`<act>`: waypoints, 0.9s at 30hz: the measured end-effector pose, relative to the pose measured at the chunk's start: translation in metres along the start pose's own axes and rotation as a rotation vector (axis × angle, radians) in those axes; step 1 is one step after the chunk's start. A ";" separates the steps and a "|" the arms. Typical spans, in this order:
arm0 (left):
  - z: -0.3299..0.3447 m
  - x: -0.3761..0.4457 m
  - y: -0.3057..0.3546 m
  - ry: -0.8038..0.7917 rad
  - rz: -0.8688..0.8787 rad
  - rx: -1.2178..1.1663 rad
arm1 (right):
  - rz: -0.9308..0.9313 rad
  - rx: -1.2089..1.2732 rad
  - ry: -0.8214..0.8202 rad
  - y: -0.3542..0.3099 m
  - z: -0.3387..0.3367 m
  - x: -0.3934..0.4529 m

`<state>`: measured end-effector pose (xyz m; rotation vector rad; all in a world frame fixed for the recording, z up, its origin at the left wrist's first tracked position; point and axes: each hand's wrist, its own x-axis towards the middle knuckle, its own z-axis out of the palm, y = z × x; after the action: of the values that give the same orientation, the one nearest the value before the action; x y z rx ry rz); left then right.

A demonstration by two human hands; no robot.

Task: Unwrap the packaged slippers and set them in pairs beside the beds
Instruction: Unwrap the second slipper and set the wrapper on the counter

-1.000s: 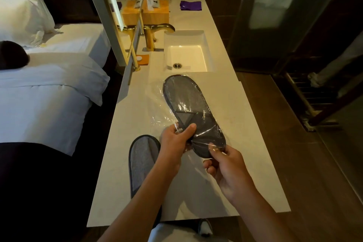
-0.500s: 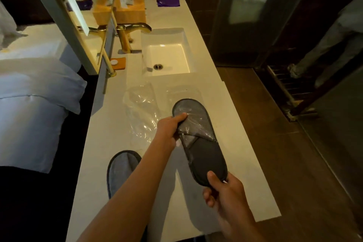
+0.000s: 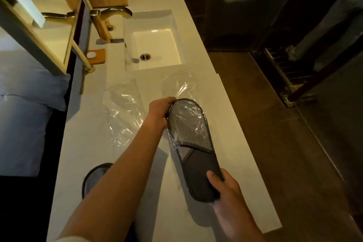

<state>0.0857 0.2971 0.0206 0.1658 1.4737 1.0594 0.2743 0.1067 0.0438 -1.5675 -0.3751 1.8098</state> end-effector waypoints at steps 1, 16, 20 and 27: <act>0.001 0.005 -0.003 0.005 0.002 0.008 | -0.014 -0.019 -0.005 -0.003 0.002 0.005; -0.002 0.071 0.020 0.119 0.157 0.116 | 0.129 -0.152 -0.030 0.014 -0.025 0.018; 0.001 0.078 0.027 0.110 0.222 0.187 | 0.192 -0.147 -0.036 0.022 -0.045 0.009; -0.003 0.086 0.029 0.145 0.234 0.100 | 0.226 -0.254 -0.055 0.032 -0.063 0.002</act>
<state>0.0492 0.3680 -0.0221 0.3455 1.6691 1.2054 0.3244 0.0710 0.0078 -1.7961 -0.4859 2.0448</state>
